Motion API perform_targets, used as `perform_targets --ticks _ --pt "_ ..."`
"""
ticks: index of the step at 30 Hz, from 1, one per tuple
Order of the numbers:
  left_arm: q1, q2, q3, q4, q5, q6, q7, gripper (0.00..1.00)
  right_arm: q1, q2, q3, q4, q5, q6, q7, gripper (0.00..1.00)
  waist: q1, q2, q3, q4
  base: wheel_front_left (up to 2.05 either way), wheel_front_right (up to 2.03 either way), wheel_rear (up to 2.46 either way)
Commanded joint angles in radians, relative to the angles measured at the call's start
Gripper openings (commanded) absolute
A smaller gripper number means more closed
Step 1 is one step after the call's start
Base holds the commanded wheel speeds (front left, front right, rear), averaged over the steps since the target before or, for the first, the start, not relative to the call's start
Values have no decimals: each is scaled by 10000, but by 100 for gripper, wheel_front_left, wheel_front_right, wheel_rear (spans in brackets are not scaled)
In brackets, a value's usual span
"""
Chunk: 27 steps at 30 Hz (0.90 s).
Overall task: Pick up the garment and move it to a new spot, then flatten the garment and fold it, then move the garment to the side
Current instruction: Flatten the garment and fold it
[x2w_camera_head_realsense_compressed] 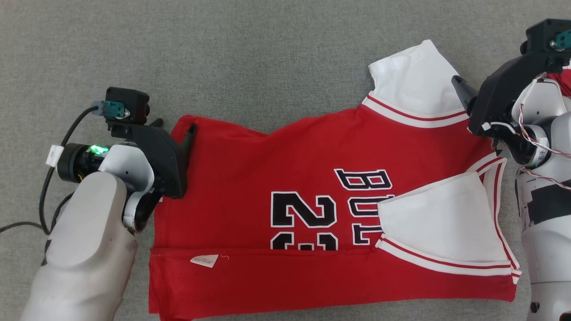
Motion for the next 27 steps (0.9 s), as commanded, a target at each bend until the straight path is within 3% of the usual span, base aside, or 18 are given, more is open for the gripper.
perform_targets --ticks 1,2,3,5,16,27 --pt "-94 47 -62 129 104 41 48 100 -158 -64 69 81 -1 -1 -80 100 -2 -2 32 -17 0 0 0" --pt "-148 78 -105 197 169 73 81 100 -220 -97 116 168 -42 0 -79 100 -2 -2 64 -22 0 0 0" --pt "-192 105 -111 267 208 147 101 62 -289 -114 140 246 -72 0 -104 100 -2 -2 107 -25 0 0 0" --pt "-236 109 -208 415 321 239 178 0 -443 -169 174 402 -124 0 -177 100 -2 -2 220 -11 0 0 0" --pt "-238 -666 -791 327 455 403 -164 0 -1399 -938 429 1472 -626 -1 -1294 100 -2 -2 1075 686 0 0 0" --pt "-202 -886 -1005 35 350 370 -545 0 -2171 -930 1003 2321 -715 -1 -2040 100 -2 -2 1586 1033 0 0 0"
